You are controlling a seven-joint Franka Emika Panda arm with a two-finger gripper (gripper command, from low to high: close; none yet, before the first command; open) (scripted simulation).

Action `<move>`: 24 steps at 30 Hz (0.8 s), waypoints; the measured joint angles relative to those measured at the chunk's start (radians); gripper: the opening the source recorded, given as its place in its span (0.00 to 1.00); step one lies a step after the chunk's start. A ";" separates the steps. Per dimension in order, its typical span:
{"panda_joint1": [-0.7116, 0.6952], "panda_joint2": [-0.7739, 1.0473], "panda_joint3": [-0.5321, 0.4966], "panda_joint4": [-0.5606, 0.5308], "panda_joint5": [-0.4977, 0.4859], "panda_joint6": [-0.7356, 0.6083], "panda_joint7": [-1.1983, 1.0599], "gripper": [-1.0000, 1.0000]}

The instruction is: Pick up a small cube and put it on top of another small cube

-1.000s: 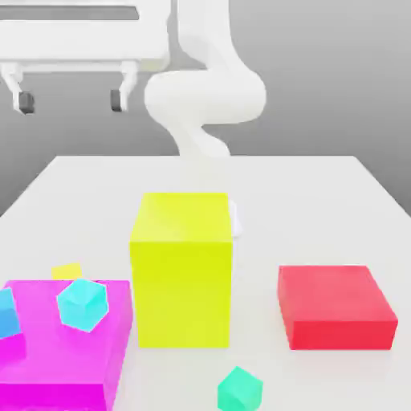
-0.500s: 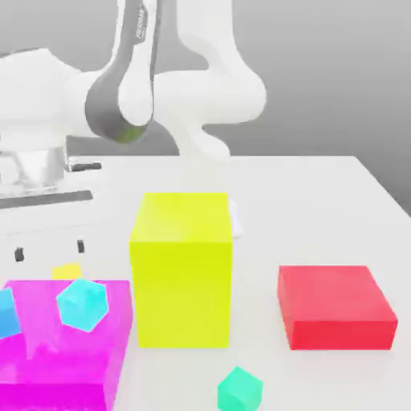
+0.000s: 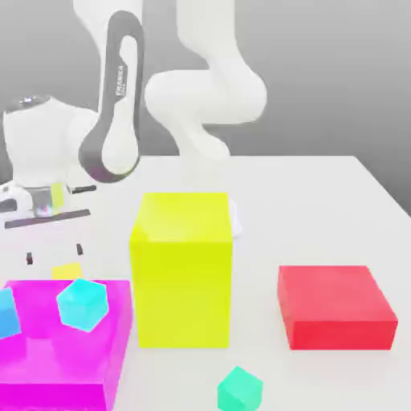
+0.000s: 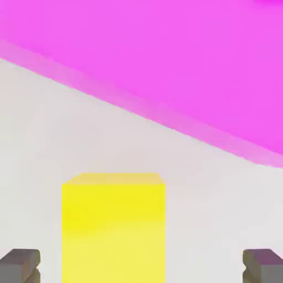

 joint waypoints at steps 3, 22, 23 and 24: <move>-0.027 0.036 0.047 0.011 0.090 0.017 -0.066 0.50; -0.364 0.232 0.506 0.049 0.576 0.140 -0.420 0.00; -0.364 0.232 0.506 0.049 0.576 0.140 -0.420 0.00; -0.376 0.237 0.521 0.050 0.589 0.145 -0.430 0.00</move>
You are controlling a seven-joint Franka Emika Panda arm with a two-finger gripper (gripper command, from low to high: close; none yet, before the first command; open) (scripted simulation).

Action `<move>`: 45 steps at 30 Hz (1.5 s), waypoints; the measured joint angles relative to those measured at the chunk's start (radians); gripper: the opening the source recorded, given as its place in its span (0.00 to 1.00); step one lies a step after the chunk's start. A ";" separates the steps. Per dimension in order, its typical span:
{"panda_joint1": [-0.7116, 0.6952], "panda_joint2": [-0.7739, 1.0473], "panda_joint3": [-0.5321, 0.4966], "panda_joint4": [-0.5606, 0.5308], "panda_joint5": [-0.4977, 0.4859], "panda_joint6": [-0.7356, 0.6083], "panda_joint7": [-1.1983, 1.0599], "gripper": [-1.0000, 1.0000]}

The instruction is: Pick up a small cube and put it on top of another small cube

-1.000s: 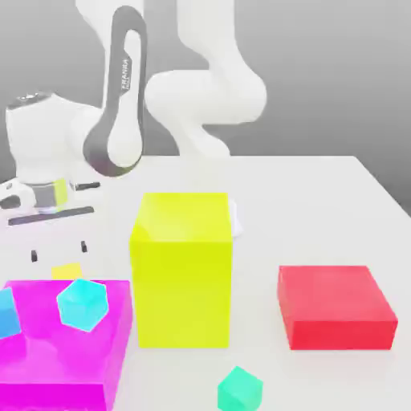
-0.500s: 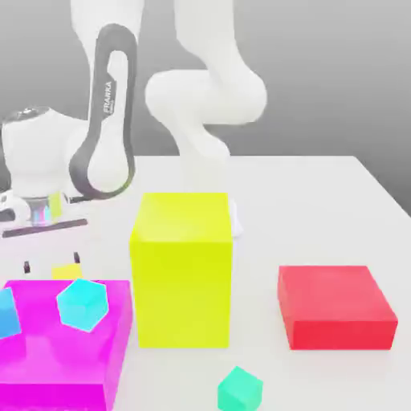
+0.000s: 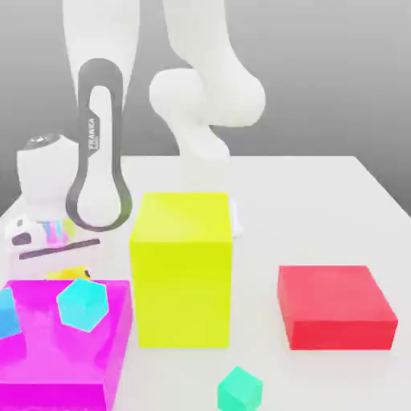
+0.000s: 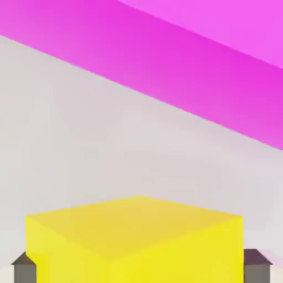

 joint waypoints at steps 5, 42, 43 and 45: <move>0.103 -0.052 -0.136 -0.008 -0.125 -0.038 0.091 0.00; 0.498 -0.523 -0.285 0.210 -0.870 -0.652 0.217 0.00; 0.509 -0.524 -0.280 0.213 -0.865 -0.666 0.199 0.00; 0.526 -0.489 -0.283 0.205 -0.838 -0.636 0.168 0.00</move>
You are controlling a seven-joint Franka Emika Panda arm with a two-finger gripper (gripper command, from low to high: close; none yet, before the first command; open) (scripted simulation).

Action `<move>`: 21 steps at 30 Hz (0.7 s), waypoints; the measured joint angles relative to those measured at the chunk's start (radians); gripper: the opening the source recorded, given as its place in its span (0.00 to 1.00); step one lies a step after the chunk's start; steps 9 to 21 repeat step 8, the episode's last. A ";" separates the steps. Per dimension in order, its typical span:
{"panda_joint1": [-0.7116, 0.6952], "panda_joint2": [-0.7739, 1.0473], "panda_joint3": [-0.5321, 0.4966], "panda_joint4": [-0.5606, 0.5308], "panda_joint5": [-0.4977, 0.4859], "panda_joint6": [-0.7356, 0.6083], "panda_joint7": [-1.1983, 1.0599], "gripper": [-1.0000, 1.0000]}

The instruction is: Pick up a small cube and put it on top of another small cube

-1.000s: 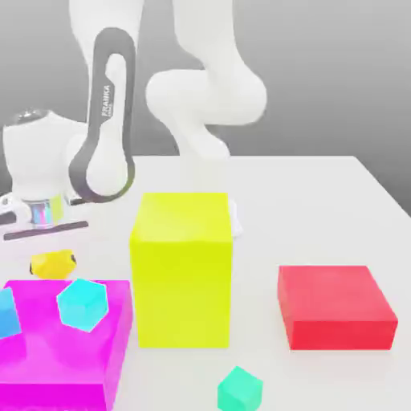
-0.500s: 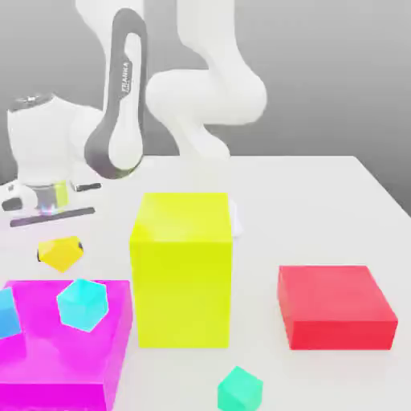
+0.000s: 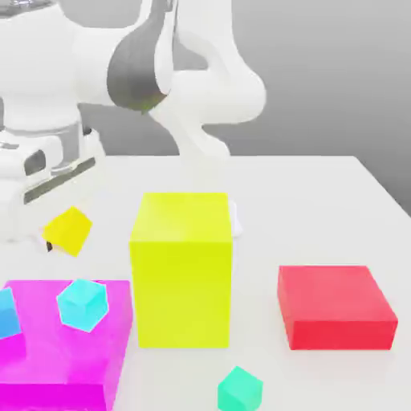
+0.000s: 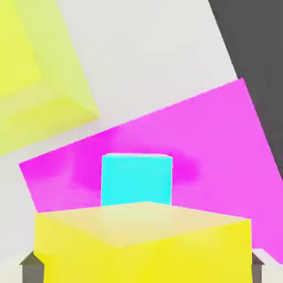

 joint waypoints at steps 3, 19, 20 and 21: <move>0.015 0.079 -0.012 -0.023 0.052 0.092 -0.042 0.00; 0.017 0.124 -0.016 -0.036 0.078 0.146 -0.063 1.00; 0.017 0.124 -0.016 -0.036 0.078 0.146 -0.063 1.00; 0.017 0.124 -0.016 -0.036 0.078 0.146 -0.063 1.00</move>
